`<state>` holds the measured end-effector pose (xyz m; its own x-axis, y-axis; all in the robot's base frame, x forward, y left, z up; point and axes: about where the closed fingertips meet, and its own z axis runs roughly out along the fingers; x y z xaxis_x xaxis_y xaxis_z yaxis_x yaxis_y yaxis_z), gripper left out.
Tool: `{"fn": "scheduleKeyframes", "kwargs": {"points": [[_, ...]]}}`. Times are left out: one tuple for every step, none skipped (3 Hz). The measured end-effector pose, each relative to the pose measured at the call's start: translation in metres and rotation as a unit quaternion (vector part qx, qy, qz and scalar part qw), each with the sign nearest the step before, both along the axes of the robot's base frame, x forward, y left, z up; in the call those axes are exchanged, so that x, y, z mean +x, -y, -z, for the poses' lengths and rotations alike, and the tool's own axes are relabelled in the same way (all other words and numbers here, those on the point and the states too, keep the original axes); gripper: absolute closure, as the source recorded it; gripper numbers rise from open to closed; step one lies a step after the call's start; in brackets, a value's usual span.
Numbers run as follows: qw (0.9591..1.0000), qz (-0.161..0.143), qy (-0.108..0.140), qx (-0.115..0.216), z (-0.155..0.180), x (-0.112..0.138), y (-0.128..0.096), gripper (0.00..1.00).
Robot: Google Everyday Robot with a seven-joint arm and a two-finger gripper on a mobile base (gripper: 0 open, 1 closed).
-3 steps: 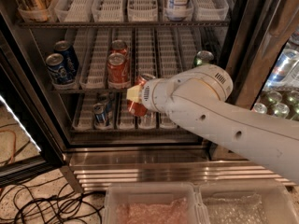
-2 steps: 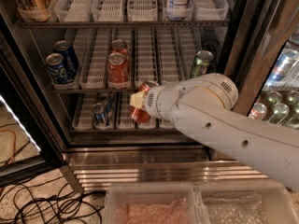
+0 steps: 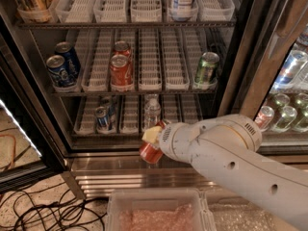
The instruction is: Pick coke can from middle shelf of fridge
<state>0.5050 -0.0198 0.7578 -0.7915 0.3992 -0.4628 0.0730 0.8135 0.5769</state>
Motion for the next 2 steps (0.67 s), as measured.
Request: {"fn": "scheduleKeyframes", "kwargs": {"points": [[0.9972,0.006,-0.066,0.033,0.030,-0.029,-0.011,1.00],[0.9898,-0.022,-0.126,0.062,0.049,-0.050,-0.034,1.00]]}}
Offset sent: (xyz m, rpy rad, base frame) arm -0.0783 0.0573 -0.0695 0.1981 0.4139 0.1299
